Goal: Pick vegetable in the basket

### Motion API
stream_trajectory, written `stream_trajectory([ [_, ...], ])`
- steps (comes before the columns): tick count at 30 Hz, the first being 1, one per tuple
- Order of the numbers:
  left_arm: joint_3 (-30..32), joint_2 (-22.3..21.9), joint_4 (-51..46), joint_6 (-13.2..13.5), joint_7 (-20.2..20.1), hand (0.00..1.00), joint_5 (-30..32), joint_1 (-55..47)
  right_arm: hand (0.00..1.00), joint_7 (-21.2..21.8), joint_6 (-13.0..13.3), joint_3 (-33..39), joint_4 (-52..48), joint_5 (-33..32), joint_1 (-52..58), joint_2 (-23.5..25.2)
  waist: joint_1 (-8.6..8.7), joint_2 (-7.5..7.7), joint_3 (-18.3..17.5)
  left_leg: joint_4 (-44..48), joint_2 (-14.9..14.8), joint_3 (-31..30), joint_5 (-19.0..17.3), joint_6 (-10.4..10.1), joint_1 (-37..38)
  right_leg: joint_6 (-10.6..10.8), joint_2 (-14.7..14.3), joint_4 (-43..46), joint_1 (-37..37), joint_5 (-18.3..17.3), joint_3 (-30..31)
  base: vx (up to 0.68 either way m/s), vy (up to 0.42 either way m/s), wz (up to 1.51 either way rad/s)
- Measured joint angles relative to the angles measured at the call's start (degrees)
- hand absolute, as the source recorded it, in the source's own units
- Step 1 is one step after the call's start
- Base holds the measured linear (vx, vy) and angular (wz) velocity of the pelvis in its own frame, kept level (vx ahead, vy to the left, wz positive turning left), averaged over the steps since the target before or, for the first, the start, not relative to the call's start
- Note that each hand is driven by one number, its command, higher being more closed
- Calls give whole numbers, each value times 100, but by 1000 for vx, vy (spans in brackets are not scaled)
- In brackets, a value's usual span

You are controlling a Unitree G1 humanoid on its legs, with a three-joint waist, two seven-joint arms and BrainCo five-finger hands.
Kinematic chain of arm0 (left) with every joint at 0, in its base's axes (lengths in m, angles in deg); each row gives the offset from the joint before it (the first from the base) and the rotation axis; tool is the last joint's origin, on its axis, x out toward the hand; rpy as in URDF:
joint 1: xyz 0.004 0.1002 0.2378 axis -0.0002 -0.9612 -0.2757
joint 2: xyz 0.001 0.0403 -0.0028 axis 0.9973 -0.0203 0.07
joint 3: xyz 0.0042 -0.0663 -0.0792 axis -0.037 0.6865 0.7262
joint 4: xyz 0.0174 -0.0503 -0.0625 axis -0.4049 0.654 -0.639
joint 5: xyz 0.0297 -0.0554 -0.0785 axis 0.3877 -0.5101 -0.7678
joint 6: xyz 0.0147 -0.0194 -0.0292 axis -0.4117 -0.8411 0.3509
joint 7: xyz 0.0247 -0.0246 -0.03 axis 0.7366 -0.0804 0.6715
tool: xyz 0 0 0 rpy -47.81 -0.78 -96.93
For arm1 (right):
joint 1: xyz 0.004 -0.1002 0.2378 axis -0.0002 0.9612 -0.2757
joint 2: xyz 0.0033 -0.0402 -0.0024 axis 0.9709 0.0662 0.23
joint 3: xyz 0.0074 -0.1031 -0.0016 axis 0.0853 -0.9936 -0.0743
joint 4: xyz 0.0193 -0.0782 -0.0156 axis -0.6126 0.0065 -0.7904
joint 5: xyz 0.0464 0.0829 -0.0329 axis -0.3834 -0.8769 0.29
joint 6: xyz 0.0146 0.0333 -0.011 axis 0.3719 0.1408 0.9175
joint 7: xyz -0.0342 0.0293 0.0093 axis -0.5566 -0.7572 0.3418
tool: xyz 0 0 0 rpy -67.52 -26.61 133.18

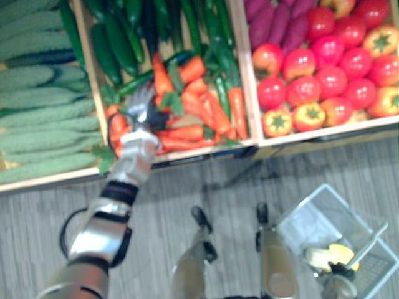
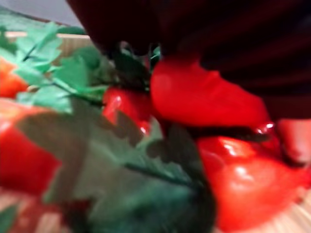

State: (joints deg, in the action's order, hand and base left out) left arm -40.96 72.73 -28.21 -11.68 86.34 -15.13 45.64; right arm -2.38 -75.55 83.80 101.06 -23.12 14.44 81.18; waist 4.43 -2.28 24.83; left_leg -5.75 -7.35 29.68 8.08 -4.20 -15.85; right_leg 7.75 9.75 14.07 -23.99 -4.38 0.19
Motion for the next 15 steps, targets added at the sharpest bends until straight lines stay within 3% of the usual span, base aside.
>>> stream_trajectory([
  [8,-27,-7,-5,-96,-40,100,398,279,100,6,10,-386,-283,-30,-50,1,3,42,84,20,-25,332,-24,65,130,24,20,-15,101,15,62,86,7,-4],
  [15,-317,-56,-55,-123,-386,100,621,-210,100,14,31,-651,-541,-25,38,25,3,39,81,21,-62,410,-18,63,582,24,12,-22,650,14,-118,109,-22,10],
])
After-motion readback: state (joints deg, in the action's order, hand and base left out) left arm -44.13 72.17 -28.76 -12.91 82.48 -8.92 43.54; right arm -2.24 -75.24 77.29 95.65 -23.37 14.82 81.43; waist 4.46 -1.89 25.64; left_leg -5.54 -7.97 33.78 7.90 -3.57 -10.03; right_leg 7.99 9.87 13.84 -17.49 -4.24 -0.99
